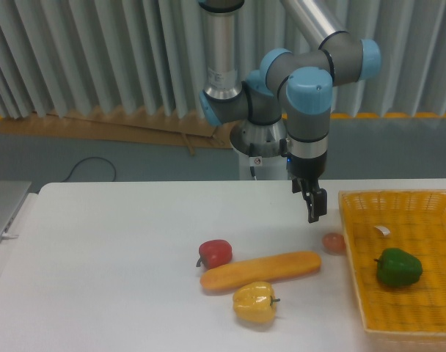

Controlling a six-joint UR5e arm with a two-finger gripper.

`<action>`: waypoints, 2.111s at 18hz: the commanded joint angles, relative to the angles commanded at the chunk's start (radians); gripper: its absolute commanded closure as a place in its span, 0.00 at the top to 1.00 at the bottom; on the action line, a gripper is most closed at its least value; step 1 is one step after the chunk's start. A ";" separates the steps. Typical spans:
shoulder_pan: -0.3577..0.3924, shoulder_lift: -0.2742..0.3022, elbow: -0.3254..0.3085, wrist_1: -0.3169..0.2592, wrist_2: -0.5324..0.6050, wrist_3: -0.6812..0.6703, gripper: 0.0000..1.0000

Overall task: Place the green pepper on the table
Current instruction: 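Move the gripper over the orange basket toward the green pepper, then lower the gripper onto the green pepper in the basket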

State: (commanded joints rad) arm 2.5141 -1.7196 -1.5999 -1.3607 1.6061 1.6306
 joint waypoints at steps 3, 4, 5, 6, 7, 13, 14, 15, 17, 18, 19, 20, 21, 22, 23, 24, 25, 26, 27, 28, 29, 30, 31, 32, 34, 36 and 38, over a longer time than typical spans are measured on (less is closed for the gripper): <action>0.055 -0.029 0.003 0.057 -0.002 0.099 1.00; 0.061 -0.040 0.005 0.064 -0.002 0.144 1.00; 0.072 -0.052 0.006 0.066 0.000 0.184 1.00; 0.087 -0.061 0.011 0.068 -0.002 0.213 1.00; 0.092 -0.072 0.017 0.068 -0.002 0.225 1.00; 0.137 -0.166 0.071 0.095 -0.005 0.325 1.00; 0.150 -0.172 0.071 0.113 -0.011 0.354 1.00; 0.164 -0.176 0.071 0.120 -0.024 0.362 1.00; 0.195 -0.183 0.074 0.124 -0.058 0.374 1.00; 0.207 -0.190 0.080 0.124 -0.080 0.396 1.00; 0.218 -0.198 0.081 0.124 -0.087 0.422 1.00; 0.223 -0.202 0.081 0.126 -0.087 0.443 1.00; 0.226 -0.210 0.086 0.132 -0.087 0.459 1.00; 0.230 -0.216 0.086 0.146 -0.083 0.465 1.00; 0.232 -0.221 0.086 0.155 -0.078 0.475 1.00; 0.232 -0.230 0.086 0.163 -0.072 0.491 1.00; 0.235 -0.239 0.086 0.172 -0.072 0.503 1.00; 0.238 -0.245 0.087 0.181 -0.072 0.505 1.00; 0.239 -0.248 0.089 0.187 -0.072 0.506 1.00; 0.244 -0.255 0.090 0.190 -0.071 0.506 1.00; 0.244 -0.261 0.094 0.195 -0.071 0.508 1.00; 0.244 -0.264 0.094 0.206 -0.064 0.515 1.00; 0.244 -0.273 0.095 0.215 -0.045 0.535 1.00; 0.243 -0.282 0.095 0.222 -0.026 0.552 1.00; 0.242 -0.301 0.104 0.229 -0.018 0.557 1.00; 0.239 -0.310 0.115 0.229 -0.015 0.557 1.00; 0.232 -0.324 0.115 0.235 -0.014 0.554 1.00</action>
State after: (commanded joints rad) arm 2.7458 -2.0432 -1.4849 -1.1260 1.5923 2.1844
